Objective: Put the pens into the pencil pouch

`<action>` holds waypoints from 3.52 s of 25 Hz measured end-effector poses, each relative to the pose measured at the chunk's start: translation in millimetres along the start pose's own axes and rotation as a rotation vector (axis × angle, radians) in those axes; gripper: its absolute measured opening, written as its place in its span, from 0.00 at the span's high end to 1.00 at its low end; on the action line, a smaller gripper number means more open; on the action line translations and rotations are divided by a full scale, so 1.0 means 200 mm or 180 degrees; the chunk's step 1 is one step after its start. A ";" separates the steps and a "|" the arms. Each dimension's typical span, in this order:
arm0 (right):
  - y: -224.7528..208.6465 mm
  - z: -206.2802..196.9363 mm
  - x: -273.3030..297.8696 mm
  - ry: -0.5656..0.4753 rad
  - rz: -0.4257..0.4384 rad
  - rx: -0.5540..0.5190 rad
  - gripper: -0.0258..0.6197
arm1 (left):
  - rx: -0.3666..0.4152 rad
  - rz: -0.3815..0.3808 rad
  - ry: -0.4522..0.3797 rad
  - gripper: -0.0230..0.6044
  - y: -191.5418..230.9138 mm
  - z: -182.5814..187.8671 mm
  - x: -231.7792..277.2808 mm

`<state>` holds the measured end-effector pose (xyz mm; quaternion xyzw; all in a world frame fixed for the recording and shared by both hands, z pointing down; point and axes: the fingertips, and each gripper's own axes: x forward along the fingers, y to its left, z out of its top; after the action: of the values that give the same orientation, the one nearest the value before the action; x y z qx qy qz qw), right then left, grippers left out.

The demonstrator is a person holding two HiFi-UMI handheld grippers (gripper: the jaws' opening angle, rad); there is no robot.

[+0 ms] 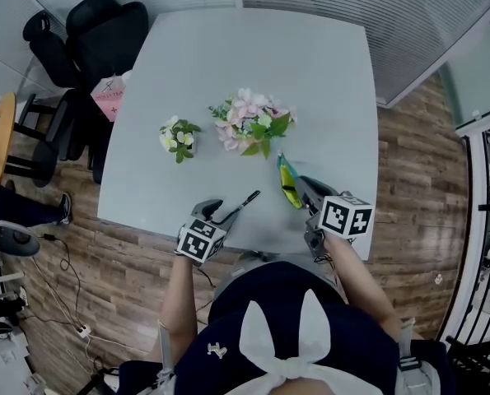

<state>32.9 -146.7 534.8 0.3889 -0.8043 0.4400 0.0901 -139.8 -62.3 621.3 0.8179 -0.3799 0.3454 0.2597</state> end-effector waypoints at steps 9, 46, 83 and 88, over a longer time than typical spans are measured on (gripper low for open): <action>-0.01 0.01 -0.02 -0.0042 -0.0019 0.0012 0.89 | 0.0199 -0.0003 0.0495 0.67 -0.04 -0.22 0.11; -0.02 -0.01 -0.01 -0.0050 -0.0046 0.0034 0.89 | 0.0238 0.0194 0.0336 0.88 -0.03 -0.16 0.09; -0.01 -0.01 -0.02 -0.0035 -0.0054 0.0027 0.89 | -0.0053 0.0038 -0.1060 0.88 0.01 0.55 -0.34; -0.02 -0.01 -0.02 -0.0048 -0.0049 0.0030 0.89 | 0.0159 0.0075 -0.1153 0.88 -0.02 0.64 -0.41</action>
<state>37.3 -144.5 536.1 0.3988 -0.7999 0.4402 0.0856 -128.6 -111.1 478.0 0.8684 -0.4213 0.2048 0.1626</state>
